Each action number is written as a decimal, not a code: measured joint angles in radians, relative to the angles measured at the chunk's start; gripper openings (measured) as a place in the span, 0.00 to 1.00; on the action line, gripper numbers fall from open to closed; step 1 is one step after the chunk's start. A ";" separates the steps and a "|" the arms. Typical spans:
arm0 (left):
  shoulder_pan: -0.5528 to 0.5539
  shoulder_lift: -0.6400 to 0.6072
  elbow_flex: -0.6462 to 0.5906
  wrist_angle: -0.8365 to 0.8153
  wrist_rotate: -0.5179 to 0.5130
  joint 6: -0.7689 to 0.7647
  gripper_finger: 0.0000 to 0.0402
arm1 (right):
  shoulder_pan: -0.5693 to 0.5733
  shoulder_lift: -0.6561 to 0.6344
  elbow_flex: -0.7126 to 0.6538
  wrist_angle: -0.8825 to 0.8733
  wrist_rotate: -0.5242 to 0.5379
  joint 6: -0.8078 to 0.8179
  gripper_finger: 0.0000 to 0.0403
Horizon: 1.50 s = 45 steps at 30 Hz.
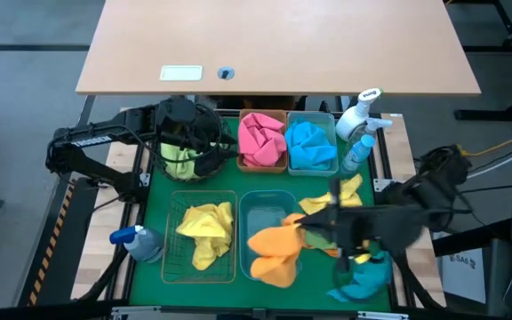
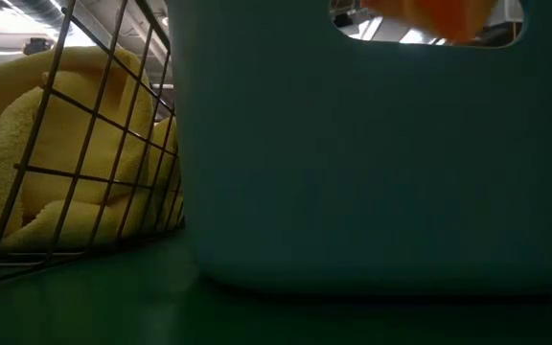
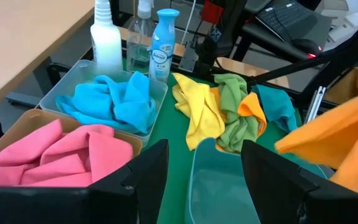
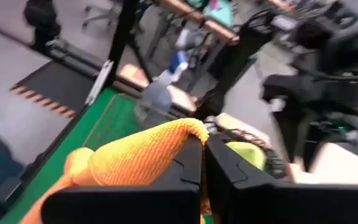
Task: Sort microfiber towel by color & place in baskets
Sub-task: Put the orange towel into the blue bin
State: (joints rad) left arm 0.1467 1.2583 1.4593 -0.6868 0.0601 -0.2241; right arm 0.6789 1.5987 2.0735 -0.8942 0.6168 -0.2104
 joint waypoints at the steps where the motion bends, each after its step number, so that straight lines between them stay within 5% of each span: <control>1: 0.000 0.000 0.000 0.000 0.000 0.000 0.49 | -0.018 0.011 0.000 0.002 -0.038 -0.003 0.01; 6: 0.000 0.000 0.000 0.000 0.000 0.000 0.49 | -0.109 0.053 0.000 -0.021 -0.177 -0.042 0.01; 18: 0.000 0.000 0.000 0.000 0.000 0.000 0.49 | -0.324 0.042 0.000 -0.131 -0.226 -0.064 0.01; 24: 0.000 0.000 0.000 0.000 0.000 0.000 0.49 | -0.392 0.039 -0.023 -0.157 -0.383 -0.008 0.01; 36: 0.000 0.000 0.000 -0.001 0.000 0.000 0.49 | -0.295 0.041 -0.305 0.058 -0.694 0.040 0.01; 45: 0.000 0.000 0.000 -0.001 0.000 0.000 0.49 | -0.204 0.040 -0.329 0.075 -0.681 0.011 0.01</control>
State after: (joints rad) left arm 0.1467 1.2583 1.4590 -0.6875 0.0604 -0.2239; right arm 0.4750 1.6386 1.7443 -0.8193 -0.0640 -0.1995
